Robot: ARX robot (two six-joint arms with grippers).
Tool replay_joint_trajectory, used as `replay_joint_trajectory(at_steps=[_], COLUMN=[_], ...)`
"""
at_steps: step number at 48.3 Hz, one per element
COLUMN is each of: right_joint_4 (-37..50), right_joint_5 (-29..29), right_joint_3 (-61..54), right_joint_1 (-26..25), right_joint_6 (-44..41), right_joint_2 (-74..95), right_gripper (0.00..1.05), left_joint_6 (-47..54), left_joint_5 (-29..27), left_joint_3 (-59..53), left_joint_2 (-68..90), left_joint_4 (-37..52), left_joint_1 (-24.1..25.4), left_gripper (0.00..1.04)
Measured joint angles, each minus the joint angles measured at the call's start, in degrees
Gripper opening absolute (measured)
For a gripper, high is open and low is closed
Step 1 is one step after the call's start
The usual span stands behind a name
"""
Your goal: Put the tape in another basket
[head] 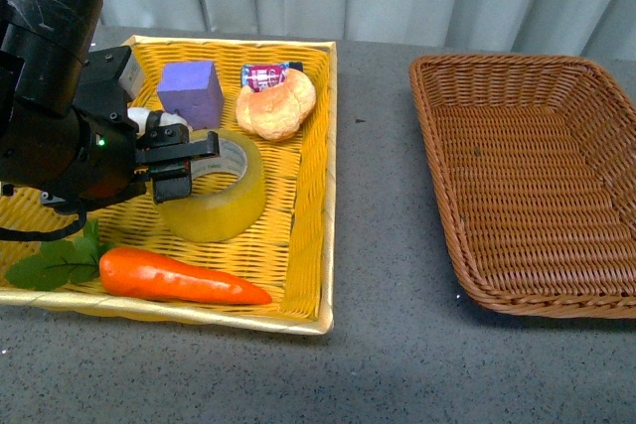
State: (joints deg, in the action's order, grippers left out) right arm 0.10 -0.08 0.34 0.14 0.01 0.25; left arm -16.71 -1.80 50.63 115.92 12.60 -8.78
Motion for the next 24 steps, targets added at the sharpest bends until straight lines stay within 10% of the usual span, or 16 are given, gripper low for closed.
replay_joint_trajectory(at_steps=[8,24], right_joint_4=[0.00,0.00], right_joint_5=[0.00,-0.02], right_joint_3=[0.00,0.00], right_joint_1=[0.00,0.00], right_joint_6=[0.00,-0.02], right_joint_2=[-0.02,-0.02], right_gripper=[0.96,0.96], left_joint_6=[0.09,6.10], left_joint_5=[0.26,1.01], left_joint_3=[0.09,-1.27], left_joint_2=[-0.35,-5.01], left_joint_4=[0.00,2.40], left_joint_1=[-0.02,-2.10], left_gripper=[0.20,0.16])
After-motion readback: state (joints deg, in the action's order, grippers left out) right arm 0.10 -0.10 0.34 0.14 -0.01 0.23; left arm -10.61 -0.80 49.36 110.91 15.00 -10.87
